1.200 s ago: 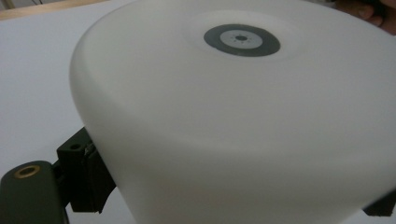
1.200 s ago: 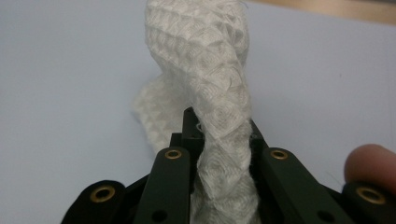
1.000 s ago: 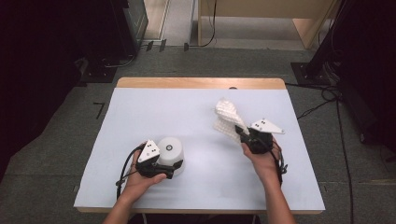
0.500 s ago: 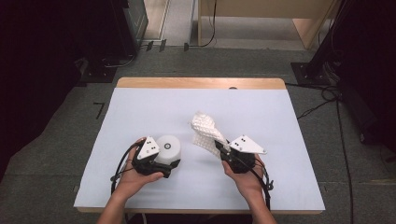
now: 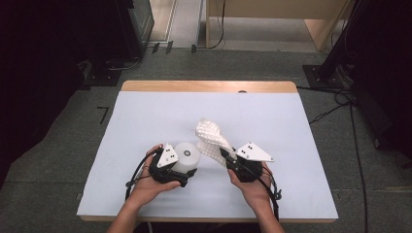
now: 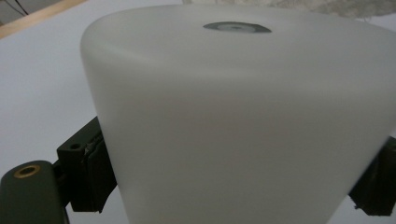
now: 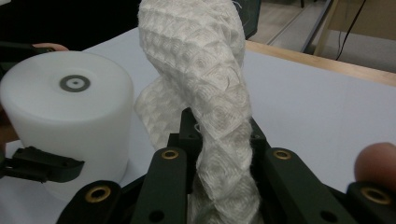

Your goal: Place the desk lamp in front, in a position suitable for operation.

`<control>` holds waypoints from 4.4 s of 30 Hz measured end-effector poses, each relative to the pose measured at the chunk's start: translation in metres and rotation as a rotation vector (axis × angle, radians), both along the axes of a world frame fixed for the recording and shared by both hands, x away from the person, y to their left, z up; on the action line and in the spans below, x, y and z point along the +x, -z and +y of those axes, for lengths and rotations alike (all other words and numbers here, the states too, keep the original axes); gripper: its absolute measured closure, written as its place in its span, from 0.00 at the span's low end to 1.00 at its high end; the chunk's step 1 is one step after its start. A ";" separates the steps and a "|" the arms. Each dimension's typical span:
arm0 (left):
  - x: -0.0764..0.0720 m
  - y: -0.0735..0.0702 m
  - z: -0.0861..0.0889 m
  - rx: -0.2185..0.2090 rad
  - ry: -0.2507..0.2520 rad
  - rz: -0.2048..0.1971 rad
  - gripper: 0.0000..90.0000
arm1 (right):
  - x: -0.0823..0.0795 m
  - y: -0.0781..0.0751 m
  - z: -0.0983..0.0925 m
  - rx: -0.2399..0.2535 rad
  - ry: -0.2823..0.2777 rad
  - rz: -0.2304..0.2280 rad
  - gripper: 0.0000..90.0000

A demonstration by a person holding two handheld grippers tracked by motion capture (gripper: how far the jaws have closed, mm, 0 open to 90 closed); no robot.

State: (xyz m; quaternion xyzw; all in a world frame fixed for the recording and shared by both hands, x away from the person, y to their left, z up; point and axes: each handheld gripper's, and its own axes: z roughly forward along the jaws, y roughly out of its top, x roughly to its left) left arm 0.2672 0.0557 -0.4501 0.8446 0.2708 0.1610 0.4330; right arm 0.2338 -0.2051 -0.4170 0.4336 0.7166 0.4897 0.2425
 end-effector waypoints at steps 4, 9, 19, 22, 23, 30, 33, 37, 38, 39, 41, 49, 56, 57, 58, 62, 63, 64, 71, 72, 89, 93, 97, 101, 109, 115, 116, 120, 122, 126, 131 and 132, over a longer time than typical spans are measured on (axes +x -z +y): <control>0.001 0.003 -0.008 -0.007 -0.006 -0.040 0.10 | -0.003 -0.004 0.001 -0.003 0.033 -0.025 0.86; -0.007 0.004 -0.017 0.034 0.007 -0.102 0.10 | -0.003 -0.003 0.007 -0.005 0.035 -0.026 0.85; -0.008 0.004 -0.020 0.036 0.036 -0.102 0.10 | -0.008 0.001 0.033 0.012 -0.080 0.030 0.85; -0.008 0.004 -0.020 0.033 0.036 -0.101 0.10 | -0.009 -0.002 0.031 0.045 -0.098 0.040 0.85; -0.008 0.004 -0.021 0.031 0.037 -0.103 0.10 | -0.010 -0.004 0.030 0.064 -0.107 0.038 0.85; -0.011 0.004 -0.025 0.053 0.046 -0.127 0.10 | -0.015 -0.011 0.037 0.105 -0.168 0.052 0.85; -0.016 0.005 -0.030 0.074 0.048 -0.160 0.10 | -0.017 -0.015 0.041 0.123 -0.189 0.074 0.85; -0.018 0.006 -0.032 0.079 0.052 -0.176 0.10 | -0.014 -0.015 0.038 0.190 -0.195 0.107 0.85; -0.018 0.006 -0.032 0.079 0.052 -0.176 0.10 | -0.014 -0.015 0.038 0.190 -0.195 0.107 0.85; -0.018 0.006 -0.033 0.083 0.055 -0.181 0.10 | -0.011 -0.013 0.036 0.213 -0.197 0.116 0.85; -0.017 0.006 -0.032 0.078 0.061 -0.179 0.10 | -0.008 -0.011 0.033 0.216 -0.196 0.104 0.85; -0.010 0.007 -0.022 0.008 0.049 -0.119 0.10 | -0.004 0.000 0.020 0.210 -0.145 0.128 0.87; -0.018 0.006 -0.031 0.049 0.062 -0.142 0.10 | -0.012 -0.011 0.034 0.242 -0.237 0.099 0.87; -0.021 0.006 -0.033 0.061 0.064 -0.157 0.10 | -0.012 -0.011 0.035 0.238 -0.213 0.093 0.87; -0.023 0.006 -0.036 0.072 0.069 -0.172 0.10 | -0.009 -0.008 0.032 0.222 -0.166 0.093 0.86; -0.022 0.005 -0.034 0.070 0.089 -0.159 0.10 | -0.005 -0.003 0.024 0.243 -0.142 0.126 0.86; -0.022 0.004 -0.034 0.066 0.094 -0.152 0.10 | -0.005 -0.003 0.022 0.250 -0.150 0.139 0.86; -0.022 0.004 -0.033 0.061 0.101 -0.144 0.10 | -0.005 -0.004 0.023 0.245 -0.153 0.138 0.86; -0.025 -0.001 -0.031 0.091 0.132 -0.115 0.10 | -0.013 -0.011 0.036 0.209 -0.176 0.108 0.84; -0.026 -0.001 -0.031 0.096 0.131 -0.116 0.10 | -0.013 -0.011 0.036 0.209 -0.176 0.108 0.84; -0.020 0.002 -0.034 0.063 0.117 -0.093 0.10 | -0.007 -0.006 0.029 0.270 -0.200 0.112 0.87; -0.014 0.001 -0.032 0.035 0.102 -0.038 0.10 | -0.006 -0.001 0.021 0.239 -0.174 0.134 0.87; -0.015 0.002 -0.031 0.019 0.078 -0.040 0.10 | -0.012 -0.011 0.025 0.240 -0.245 0.126 0.87; -0.020 0.001 -0.032 0.053 0.096 -0.069 0.10 | -0.010 -0.009 0.032 0.239 -0.235 0.094 0.87; -0.017 0.001 -0.034 0.041 0.083 -0.053 0.10 | -0.007 -0.007 0.025 0.200 -0.185 0.138 0.88; -0.020 0.002 -0.032 0.048 0.104 -0.078 0.10 | -0.008 -0.014 0.029 0.257 -0.263 0.155 0.88; -0.022 0.002 -0.032 0.056 0.106 -0.088 0.10 | -0.008 -0.015 0.031 0.268 -0.278 0.156 0.88; -0.021 0.001 -0.033 0.061 0.110 -0.085 0.10 | -0.002 -0.008 0.029 0.248 -0.218 0.136 0.87; -0.016 0.000 -0.031 0.043 0.100 -0.049 0.10 | 0.000 -0.002 0.024 0.233 -0.183 0.149 0.88; -0.016 0.001 -0.031 0.025 0.067 -0.029 0.10 | -0.003 -0.013 0.022 0.218 -0.250 0.190 0.88; -0.024 0.001 -0.037 0.075 0.092 -0.101 0.10 | -0.006 -0.017 0.029 0.286 -0.276 0.193 0.88; -0.024 0.001 -0.037 0.075 0.092 -0.101 0.10 | -0.006 -0.017 0.029 0.286 -0.276 0.193 0.88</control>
